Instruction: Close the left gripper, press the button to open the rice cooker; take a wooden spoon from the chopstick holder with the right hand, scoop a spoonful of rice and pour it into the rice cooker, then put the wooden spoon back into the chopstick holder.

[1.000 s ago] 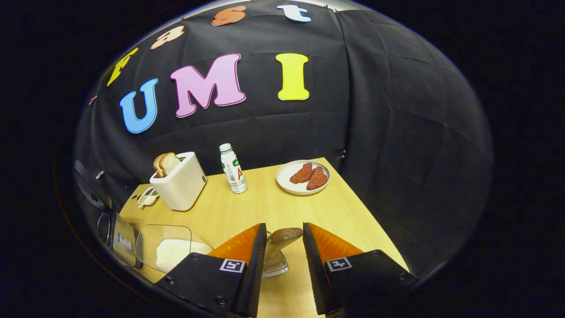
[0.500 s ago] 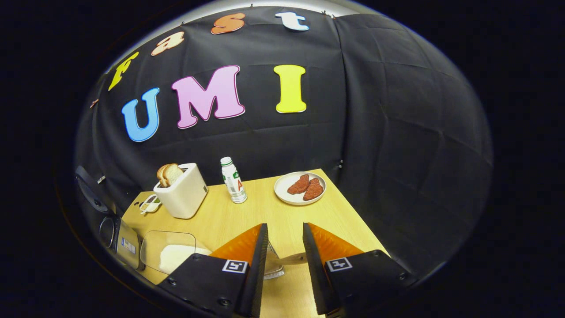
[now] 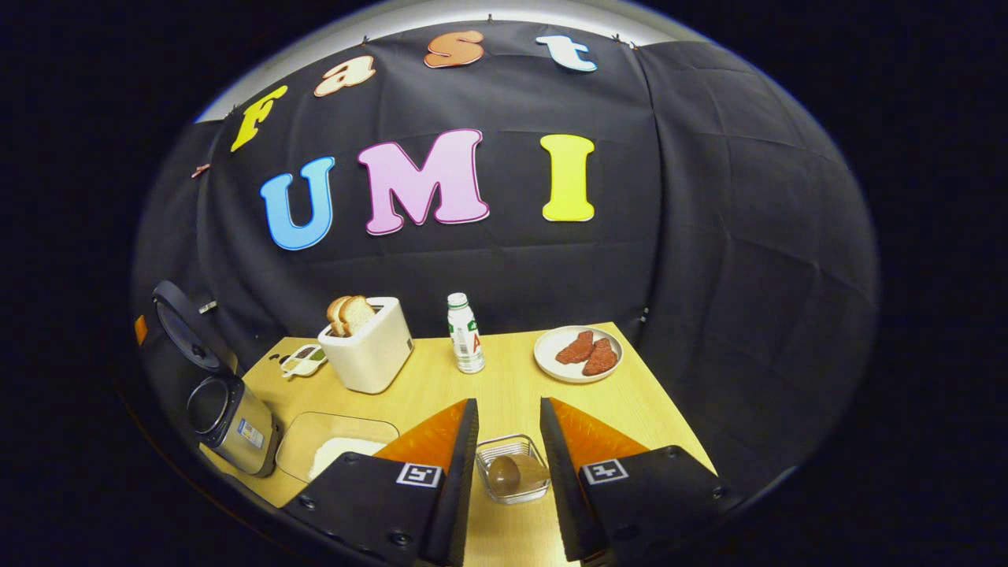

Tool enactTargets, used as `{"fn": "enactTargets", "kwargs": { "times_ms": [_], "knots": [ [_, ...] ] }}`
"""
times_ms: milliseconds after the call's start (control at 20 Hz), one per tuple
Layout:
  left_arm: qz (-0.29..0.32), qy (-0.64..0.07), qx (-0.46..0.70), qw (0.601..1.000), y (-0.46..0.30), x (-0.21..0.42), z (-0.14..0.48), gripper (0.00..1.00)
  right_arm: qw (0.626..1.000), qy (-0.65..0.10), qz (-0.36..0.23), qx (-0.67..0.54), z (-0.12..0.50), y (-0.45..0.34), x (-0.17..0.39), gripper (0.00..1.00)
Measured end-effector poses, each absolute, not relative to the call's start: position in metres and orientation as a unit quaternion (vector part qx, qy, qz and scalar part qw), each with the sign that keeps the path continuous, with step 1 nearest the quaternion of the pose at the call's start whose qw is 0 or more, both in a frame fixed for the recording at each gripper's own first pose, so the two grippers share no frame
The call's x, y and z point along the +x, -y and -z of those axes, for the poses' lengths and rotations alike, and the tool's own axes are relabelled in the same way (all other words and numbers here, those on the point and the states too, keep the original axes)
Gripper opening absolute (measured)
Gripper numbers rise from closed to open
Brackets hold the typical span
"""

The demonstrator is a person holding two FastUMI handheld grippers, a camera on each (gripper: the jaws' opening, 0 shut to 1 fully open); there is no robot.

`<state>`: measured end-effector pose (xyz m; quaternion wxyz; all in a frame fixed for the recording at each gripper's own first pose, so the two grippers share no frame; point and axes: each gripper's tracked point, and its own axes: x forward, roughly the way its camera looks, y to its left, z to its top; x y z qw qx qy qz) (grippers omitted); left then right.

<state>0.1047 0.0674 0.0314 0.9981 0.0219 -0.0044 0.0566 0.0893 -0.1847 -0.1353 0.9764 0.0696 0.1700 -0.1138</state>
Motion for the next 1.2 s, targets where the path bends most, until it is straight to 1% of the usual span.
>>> {"fn": "enactTargets", "kwargs": {
  "times_ms": [50,100,150,250,300,350,400,450,500,550,700,750,1050,1100,1150,1200],
  "knots": [
    [-0.061,0.009,0.019,0.998,-0.074,0.113,-0.037,0.89,0.977,-0.169,0.109,0.066,0.133,0.179,0.09,0.5],
    [-0.067,0.017,0.026,0.997,-0.081,0.12,-0.045,0.92,0.978,-0.167,0.104,0.063,0.131,0.173,0.09,0.5],
    [-0.07,0.025,0.035,0.997,-0.085,0.127,-0.052,0.89,0.98,-0.165,0.099,0.06,0.13,0.166,0.09,0.5],
    [-0.063,0.039,0.035,0.997,-0.089,0.141,-0.067,0.89,0.981,-0.163,0.089,0.057,0.126,0.154,0.091,0.5],
    [-0.059,0.044,0.034,0.997,-0.091,0.149,-0.073,0.92,0.981,-0.163,0.083,0.059,0.126,0.148,0.09,0.5],
    [-0.055,0.047,0.033,0.997,-0.092,0.155,-0.078,0.92,0.981,-0.166,0.076,0.057,0.126,0.142,0.09,0.5],
    [-0.052,0.049,0.032,0.997,-0.094,0.161,-0.081,0.92,0.982,-0.167,0.071,0.055,0.127,0.138,0.091,0.5],
    [-0.051,0.047,0.031,0.997,-0.097,0.166,-0.082,0.89,0.982,-0.166,0.068,0.052,0.125,0.136,0.092,0.5],
    [-0.051,0.043,0.033,0.997,-0.1,0.172,-0.081,0.89,0.983,-0.164,0.066,0.051,0.123,0.134,0.091,0.5],
    [-0.051,0.042,0.037,0.997,-0.102,0.177,-0.082,0.92,0.983,-0.162,0.065,0.049,0.12,0.132,0.092,0.5],
    [-0.056,0.051,0.054,0.996,-0.113,0.188,-0.095,0.92,0.985,-0.157,0.06,0.047,0.116,0.126,0.09,0.5],
    [-0.058,0.051,0.055,0.995,-0.116,0.193,-0.097,0.89,0.985,-0.157,0.059,0.047,0.115,0.124,0.09,0.5],
    [-0.044,0.027,0.062,0.997,-0.117,0.222,-0.089,0.89,0.984,-0.162,0.05,0.054,0.117,0.111,0.088,0.5],
    [-0.044,0.023,0.059,0.997,-0.118,0.226,-0.087,0.87,0.984,-0.162,0.047,0.055,0.117,0.108,0.088,0.5],
    [-0.044,0.016,0.058,0.997,-0.119,0.228,-0.082,0.89,0.984,-0.162,0.046,0.053,0.117,0.106,0.088,0.5],
    [-0.043,0.005,0.057,0.997,-0.12,0.23,-0.077,0.89,0.985,-0.162,0.044,0.051,0.116,0.104,0.087,0.5]
  ]
}}
